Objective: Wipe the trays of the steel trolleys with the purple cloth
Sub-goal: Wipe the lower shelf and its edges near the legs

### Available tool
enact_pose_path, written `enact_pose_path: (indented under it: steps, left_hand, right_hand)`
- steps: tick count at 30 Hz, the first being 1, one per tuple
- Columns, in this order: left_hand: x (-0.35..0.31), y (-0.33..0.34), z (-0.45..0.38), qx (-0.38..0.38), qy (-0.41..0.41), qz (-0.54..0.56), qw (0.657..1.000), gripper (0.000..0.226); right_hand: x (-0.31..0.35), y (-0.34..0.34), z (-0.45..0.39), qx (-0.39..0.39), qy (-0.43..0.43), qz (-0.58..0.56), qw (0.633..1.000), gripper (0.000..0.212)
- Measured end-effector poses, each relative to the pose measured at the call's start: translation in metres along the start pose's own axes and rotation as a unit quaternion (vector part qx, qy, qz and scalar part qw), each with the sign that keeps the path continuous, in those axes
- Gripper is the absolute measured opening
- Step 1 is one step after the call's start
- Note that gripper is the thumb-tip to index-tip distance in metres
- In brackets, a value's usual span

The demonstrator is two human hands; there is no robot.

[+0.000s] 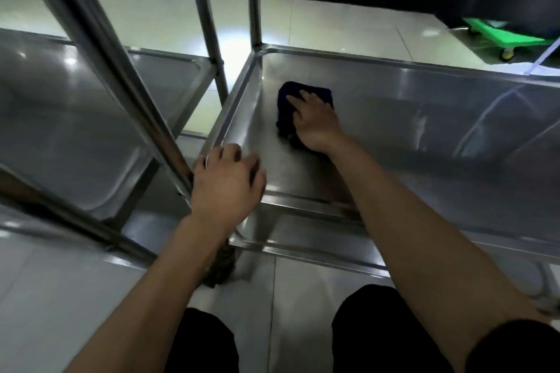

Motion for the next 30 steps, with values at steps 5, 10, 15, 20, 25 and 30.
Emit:
enact_pose_path:
  steps: [5,10,15,20,25,30]
  left_hand:
    - [0.003,0.006,0.000,-0.002,0.020,-0.025,0.999,0.042]
    - [0.004,0.011,0.001,-0.013,0.021,-0.009,1.000,0.043]
    - [0.003,0.008,0.003,-0.023,0.019,0.035,0.999,0.042]
    - [-0.014,0.001,0.008,-0.033,0.034,0.050,0.998,0.031]
    - [-0.108,-0.002,0.014,0.005,0.171,0.097,0.981,0.031]
    - [-0.192,0.004,0.032,0.038,0.288,0.128,0.948,0.030]
  right_hand:
    - [0.073,0.023,-0.041,0.022,-0.062,0.010,0.998,0.050]
    - [0.090,0.030,-0.037,0.042,-0.087,0.016,0.995,0.050]
    - [0.062,0.019,0.022,0.049,-0.088,-0.009,0.995,0.049]
    - [0.009,0.001,0.096,0.023,-0.041,-0.024,0.999,0.047]
    - [-0.055,-0.019,0.160,-0.012,0.054,-0.008,0.998,0.047]
    - [-0.110,-0.046,0.223,-0.038,0.139,-0.010,0.989,0.048]
Point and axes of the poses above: each hand's wrist, its own z-axis away from the middle knuckle, its own y-axis out of the palm, x = y × z, the point moved 10 cm from there along -z, towards the middle knuckle, and after that the axes turned 5 degrees about x, right-handed, at the moved point
